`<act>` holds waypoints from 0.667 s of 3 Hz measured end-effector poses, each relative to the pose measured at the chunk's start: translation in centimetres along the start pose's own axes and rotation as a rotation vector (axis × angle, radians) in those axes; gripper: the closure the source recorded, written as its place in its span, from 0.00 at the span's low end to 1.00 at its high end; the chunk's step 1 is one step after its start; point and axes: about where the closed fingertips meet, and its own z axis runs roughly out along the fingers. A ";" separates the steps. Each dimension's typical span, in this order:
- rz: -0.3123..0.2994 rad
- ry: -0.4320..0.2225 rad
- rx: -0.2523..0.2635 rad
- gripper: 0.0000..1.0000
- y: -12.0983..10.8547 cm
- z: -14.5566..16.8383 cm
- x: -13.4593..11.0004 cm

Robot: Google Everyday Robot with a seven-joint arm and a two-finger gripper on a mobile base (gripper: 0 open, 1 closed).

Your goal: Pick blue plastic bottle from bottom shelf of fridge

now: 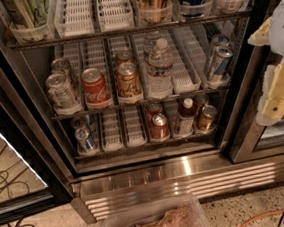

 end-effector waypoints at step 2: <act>0.004 -0.004 -0.015 0.00 0.6 1.1 0.3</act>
Offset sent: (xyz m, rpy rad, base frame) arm -0.0097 -0.0020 -0.0331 0.0171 0.0526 -0.0006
